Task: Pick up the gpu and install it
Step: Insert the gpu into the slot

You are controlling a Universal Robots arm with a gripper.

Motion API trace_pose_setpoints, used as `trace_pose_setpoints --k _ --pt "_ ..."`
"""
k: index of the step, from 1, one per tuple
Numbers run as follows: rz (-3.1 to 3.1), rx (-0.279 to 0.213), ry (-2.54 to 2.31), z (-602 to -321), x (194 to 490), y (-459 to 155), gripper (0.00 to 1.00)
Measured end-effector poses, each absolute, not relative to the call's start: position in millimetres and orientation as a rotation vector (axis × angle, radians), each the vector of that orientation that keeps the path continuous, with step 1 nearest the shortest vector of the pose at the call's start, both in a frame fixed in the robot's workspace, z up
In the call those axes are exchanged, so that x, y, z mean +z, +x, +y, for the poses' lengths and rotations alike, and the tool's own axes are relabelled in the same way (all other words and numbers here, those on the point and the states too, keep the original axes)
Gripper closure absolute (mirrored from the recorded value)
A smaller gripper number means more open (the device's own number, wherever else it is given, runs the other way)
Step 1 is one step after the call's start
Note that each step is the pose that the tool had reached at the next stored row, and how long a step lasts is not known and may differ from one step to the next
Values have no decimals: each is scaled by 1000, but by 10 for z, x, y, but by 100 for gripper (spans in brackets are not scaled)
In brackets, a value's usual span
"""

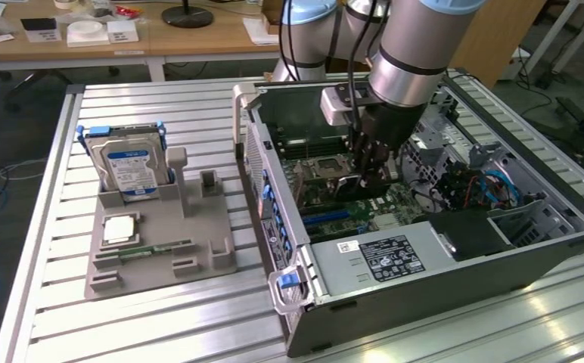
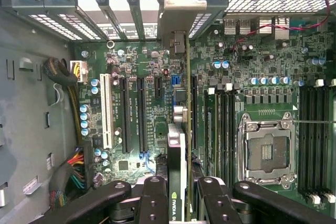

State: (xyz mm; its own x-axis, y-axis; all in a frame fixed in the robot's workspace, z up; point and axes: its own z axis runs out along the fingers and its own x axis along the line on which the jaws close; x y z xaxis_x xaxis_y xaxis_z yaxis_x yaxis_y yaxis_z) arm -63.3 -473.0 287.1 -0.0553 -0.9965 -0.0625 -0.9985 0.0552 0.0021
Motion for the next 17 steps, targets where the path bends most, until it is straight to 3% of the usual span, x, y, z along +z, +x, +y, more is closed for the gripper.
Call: trace_pose_setpoints --k 17 --pt "2249 69 -2129 -4731 2733 -669 73"
